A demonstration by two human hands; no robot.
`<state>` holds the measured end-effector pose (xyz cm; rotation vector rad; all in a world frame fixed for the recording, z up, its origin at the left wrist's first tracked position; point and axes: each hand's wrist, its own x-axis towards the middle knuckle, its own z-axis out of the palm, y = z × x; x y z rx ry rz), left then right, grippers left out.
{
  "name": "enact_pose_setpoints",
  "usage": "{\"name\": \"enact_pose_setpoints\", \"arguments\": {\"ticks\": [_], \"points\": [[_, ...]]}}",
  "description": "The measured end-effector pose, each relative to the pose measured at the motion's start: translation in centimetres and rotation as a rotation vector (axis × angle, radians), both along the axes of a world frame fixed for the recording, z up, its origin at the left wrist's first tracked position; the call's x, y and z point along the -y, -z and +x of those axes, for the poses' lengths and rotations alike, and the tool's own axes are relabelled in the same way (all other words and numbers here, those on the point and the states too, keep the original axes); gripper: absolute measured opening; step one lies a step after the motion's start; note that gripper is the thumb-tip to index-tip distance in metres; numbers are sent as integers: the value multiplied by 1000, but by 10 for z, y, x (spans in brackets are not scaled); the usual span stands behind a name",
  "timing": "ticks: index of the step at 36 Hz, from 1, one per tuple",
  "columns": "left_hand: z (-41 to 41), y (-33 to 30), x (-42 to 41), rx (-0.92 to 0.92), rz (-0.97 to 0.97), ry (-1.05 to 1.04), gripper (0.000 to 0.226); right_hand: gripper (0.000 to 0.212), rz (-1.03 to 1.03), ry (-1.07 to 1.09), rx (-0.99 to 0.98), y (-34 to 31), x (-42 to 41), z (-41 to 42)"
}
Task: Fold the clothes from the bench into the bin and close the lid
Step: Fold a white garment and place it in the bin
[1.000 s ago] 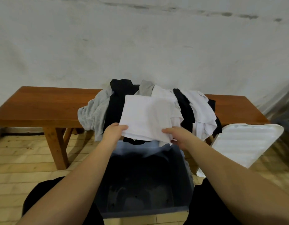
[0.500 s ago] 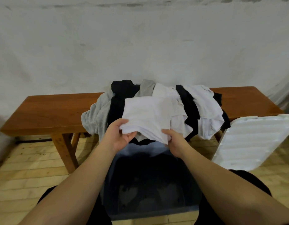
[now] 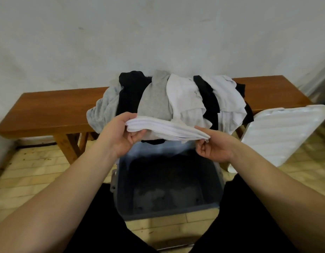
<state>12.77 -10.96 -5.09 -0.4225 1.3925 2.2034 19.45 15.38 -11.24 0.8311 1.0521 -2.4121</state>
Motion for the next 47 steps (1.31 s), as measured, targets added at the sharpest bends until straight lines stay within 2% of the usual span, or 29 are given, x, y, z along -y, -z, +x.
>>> {"name": "enact_pose_setpoints", "arguments": {"ticks": [5, 9, 13, 16, 19, 25, 28, 31, 35, 39, 41, 42, 44, 46, 47], "points": [[1, 45, 15, 147, -127, 10, 5, 18, 128, -128, 162, 23, -3, -1], [-6, 102, 18, 298, -235, 54, 8, 22, 135, -198, 356, 63, 10, -13], [-14, 157, 16, 433, -412, 86, 8, 20, 390, -264, 479, 117, 20, -24], [-26, 197, 16, 544, -478, 116, 8, 19, 485, -367, 530, 161, 28, -37], [-39, 241, 17, 623, -538, 145, 28, 11, 560, -452, 503, 201, 34, -53], [-63, 308, 9, 682, -566, 80, 39, 26, 757, -657, 350, 263, 47, -88], [-75, 335, 9, 647, -559, 4, 41, 30, 794, -551, 263, 291, 49, -94], [-83, 362, 13, 629, -644, -51, 42, 25, 838, -481, 213, 315, 50, -96], [-71, 398, 25, 598, -773, 109, 41, 28, 852, -541, 162, 349, 51, -88], [-45, 431, 33, 641, -926, 270, 36, 34, 850, -790, 234, 394, 56, -63], [-33, 442, 35, 651, -998, 468, 36, 41, 821, -972, 286, 415, 63, -50], [-30, 444, 33, 664, -1052, 636, 36, 45, 816, -1063, 314, 422, 66, -45], [-24, 446, 31, 564, -1220, 933, 36, 46, 855, -1154, 336, 433, 71, -38], [-21, 452, 29, 534, -1261, 913, 35, 38, 936, -1116, 332, 440, 73, -39], [-20, 455, 29, 465, -1310, 868, 35, 35, 961, -1096, 328, 441, 73, -41]]}}
